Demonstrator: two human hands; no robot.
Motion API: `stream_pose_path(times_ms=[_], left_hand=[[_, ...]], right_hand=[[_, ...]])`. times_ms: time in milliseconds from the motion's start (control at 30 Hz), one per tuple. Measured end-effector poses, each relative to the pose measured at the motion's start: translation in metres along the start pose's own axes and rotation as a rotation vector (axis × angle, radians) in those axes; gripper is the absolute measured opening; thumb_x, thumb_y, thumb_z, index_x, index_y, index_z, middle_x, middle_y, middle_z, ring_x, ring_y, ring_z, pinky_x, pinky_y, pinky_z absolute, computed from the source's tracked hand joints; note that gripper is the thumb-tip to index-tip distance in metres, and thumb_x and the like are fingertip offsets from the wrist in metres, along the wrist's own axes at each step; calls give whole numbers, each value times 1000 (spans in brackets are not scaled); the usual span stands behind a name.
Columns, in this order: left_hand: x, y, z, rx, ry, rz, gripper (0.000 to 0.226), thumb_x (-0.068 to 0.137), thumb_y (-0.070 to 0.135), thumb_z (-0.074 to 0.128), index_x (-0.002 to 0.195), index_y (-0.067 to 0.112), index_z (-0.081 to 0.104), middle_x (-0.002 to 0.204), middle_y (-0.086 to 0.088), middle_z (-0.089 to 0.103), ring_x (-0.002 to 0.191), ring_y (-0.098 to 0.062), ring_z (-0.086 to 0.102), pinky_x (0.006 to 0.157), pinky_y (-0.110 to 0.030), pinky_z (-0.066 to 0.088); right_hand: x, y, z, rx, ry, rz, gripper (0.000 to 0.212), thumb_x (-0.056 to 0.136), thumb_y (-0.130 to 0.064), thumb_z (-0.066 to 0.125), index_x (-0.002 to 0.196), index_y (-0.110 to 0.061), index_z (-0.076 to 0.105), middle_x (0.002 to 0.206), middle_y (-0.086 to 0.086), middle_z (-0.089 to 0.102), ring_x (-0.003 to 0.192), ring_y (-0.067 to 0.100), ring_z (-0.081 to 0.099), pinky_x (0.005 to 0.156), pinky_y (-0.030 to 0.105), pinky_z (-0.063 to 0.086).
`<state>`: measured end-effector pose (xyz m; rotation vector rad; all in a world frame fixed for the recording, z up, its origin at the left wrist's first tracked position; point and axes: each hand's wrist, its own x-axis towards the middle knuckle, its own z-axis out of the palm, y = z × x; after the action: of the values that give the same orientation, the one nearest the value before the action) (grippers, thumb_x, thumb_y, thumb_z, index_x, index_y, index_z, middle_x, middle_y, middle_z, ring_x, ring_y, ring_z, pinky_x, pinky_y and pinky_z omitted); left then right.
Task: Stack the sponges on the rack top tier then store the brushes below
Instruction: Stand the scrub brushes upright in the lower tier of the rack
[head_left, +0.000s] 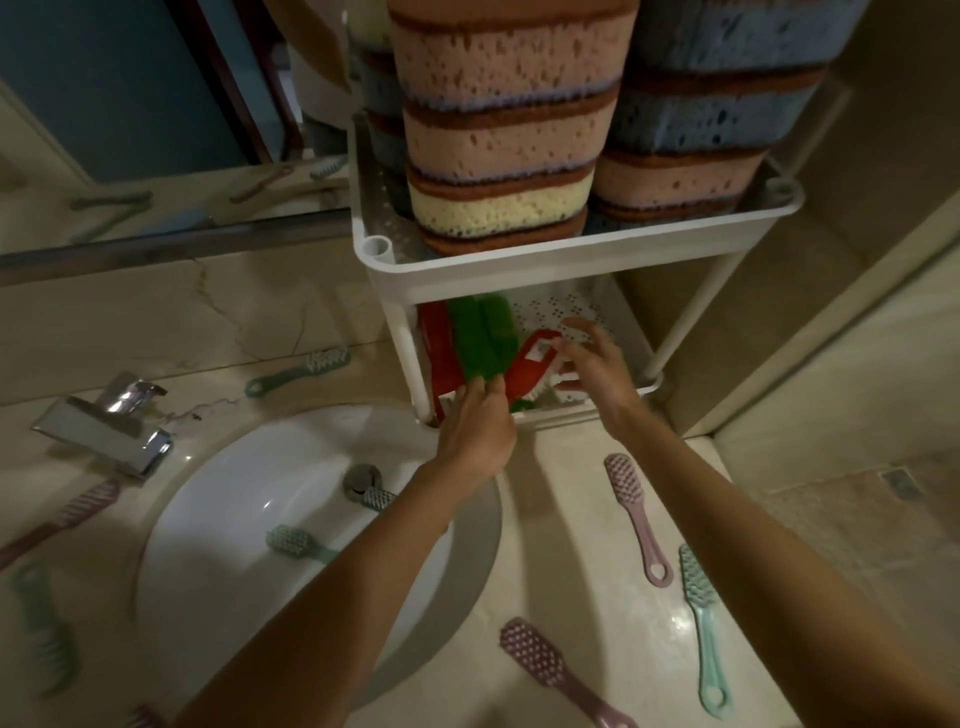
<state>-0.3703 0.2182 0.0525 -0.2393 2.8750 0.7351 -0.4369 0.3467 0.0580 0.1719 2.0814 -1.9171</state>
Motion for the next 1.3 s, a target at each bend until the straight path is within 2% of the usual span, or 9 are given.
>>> stream_pose_path(times_ms=[100, 200, 367, 467, 600, 767, 1000, 1167, 1300], left_hand=[[6, -1, -3, 278, 62, 195, 42, 93, 6, 43, 131, 24, 46, 119, -5, 52, 109, -25, 39, 83, -34, 26], [11, 4, -6, 359, 118, 266, 42, 92, 8, 44, 127, 30, 53, 112, -3, 55, 102, -25, 38, 76, -33, 20], [25, 8, -6, 285, 202, 201, 30, 92, 19, 48, 116, 30, 63, 121, -3, 55, 115, -28, 35, 99, -38, 22], [36, 10, -8, 256, 206, 194, 35, 91, 16, 50, 122, 27, 59, 135, -8, 46, 126, -33, 30, 111, -43, 19], [38, 2, -4, 181, 270, 103, 72, 87, 10, 56, 147, 21, 18, 154, -13, 12, 141, -35, 12, 116, -41, 9], [22, -20, 13, 200, 92, 75, 49, 94, 14, 42, 142, 14, 30, 151, -15, 21, 139, -30, 18, 114, -42, 17], [20, -41, 27, 376, -88, 229, 48, 100, 38, 19, 146, 25, 23, 158, -8, 4, 146, -24, -2, 117, -45, 0], [12, -48, 28, 444, -64, 238, 50, 100, 35, 19, 148, 20, 16, 157, -11, 9, 146, -27, 4, 118, -42, 6], [8, -50, 27, 541, -96, 259, 50, 101, 28, 15, 147, 8, 16, 158, -12, 3, 146, -30, -1, 120, -43, 4]], right_hand=[[3, -7, -24, -353, -156, -122, 33, 90, -15, 52, 123, -19, 52, 130, 5, 50, 112, 20, 52, 97, 38, 46], [1, -18, -39, -654, -495, -52, 16, 88, -27, 58, 103, -24, 65, 108, -4, 62, 104, 17, 55, 92, 29, 44], [-8, -27, -45, -672, -652, 49, 39, 71, -50, 65, 99, -23, 64, 102, 1, 63, 94, 18, 57, 82, 26, 47], [-7, -18, -41, -685, -593, 3, 25, 80, -31, 67, 99, -17, 62, 99, 5, 62, 92, 20, 58, 78, 26, 50], [3, -6, -33, -618, -341, -4, 28, 81, -26, 66, 103, -9, 62, 97, 5, 61, 88, 17, 58, 80, 28, 51], [21, 3, -8, -433, 100, 49, 26, 81, -24, 67, 98, -5, 66, 89, 7, 64, 77, 18, 61, 75, 30, 54], [41, 10, 27, -285, 60, 118, 35, 78, -24, 70, 104, -1, 64, 108, 15, 66, 97, 26, 63, 89, 37, 53], [40, 22, 39, -584, 144, 39, 33, 74, -30, 71, 81, 2, 70, 85, 19, 72, 66, 24, 63, 51, 23, 44], [35, 27, 46, -758, 144, -36, 32, 75, -35, 71, 78, -4, 68, 78, 15, 71, 67, 24, 64, 53, 26, 44]])
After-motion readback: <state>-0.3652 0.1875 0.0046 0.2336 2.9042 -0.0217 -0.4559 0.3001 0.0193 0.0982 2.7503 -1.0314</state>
